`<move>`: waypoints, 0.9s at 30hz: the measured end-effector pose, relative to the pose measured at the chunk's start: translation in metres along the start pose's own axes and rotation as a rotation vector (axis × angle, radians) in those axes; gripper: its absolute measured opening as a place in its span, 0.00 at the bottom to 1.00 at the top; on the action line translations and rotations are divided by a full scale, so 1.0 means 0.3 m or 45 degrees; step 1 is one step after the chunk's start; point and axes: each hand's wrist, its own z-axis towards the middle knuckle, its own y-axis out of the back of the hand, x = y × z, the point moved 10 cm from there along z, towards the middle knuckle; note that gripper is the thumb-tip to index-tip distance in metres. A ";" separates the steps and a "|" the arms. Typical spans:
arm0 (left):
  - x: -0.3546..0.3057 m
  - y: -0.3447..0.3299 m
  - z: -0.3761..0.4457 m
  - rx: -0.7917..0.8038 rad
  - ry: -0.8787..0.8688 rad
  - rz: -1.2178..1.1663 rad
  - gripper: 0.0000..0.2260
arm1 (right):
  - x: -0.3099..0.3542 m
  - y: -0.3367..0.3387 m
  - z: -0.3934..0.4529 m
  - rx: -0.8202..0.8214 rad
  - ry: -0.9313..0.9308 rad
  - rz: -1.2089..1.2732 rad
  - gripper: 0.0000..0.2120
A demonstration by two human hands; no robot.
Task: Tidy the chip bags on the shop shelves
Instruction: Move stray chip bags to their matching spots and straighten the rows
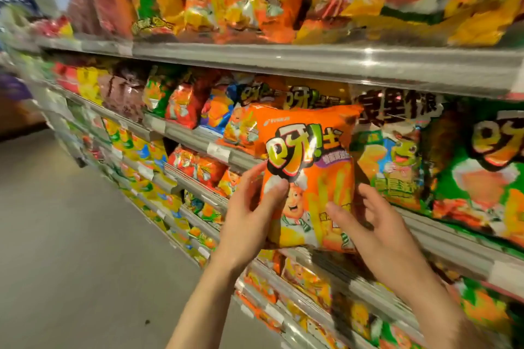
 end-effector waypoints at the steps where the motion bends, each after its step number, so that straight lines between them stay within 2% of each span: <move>1: 0.016 0.025 0.034 0.018 0.005 -0.001 0.20 | 0.000 -0.025 0.024 -0.022 0.004 0.004 0.45; 4: 0.062 0.109 0.149 0.090 -0.004 -0.039 0.20 | 0.010 -0.121 0.093 -0.092 0.019 -0.005 0.43; 7: 0.092 0.208 0.268 0.209 -0.050 -0.008 0.21 | 0.032 -0.246 0.158 -0.187 0.040 0.055 0.33; 10: 0.124 0.317 0.386 0.326 -0.040 0.034 0.20 | 0.054 -0.377 0.218 -0.317 0.009 0.126 0.31; 14: 0.149 0.413 0.546 0.488 -0.091 0.165 0.23 | 0.096 -0.511 0.292 -0.447 0.023 0.156 0.19; 16: 0.165 0.443 0.607 0.519 -0.075 0.189 0.19 | 0.122 -0.550 0.323 -0.487 0.060 0.173 0.17; 18: 0.163 0.461 0.652 0.539 -0.068 0.186 0.11 | 0.152 -0.576 0.355 -0.538 0.094 0.148 0.19; 21: 0.157 0.511 0.765 0.456 -0.056 0.135 0.08 | 0.183 -0.587 0.411 -0.593 0.113 0.083 0.18; 23: 0.148 0.565 0.859 0.327 -0.110 0.176 0.13 | 0.199 -0.584 0.449 -0.615 0.100 0.037 0.18; 25: 0.147 0.618 0.957 0.177 -0.225 0.333 0.21 | 0.214 -0.574 0.479 -0.647 0.074 -0.033 0.20; 27: 0.169 0.643 1.051 0.112 -0.302 0.566 0.22 | 0.229 -0.566 0.501 -0.669 0.052 -0.119 0.19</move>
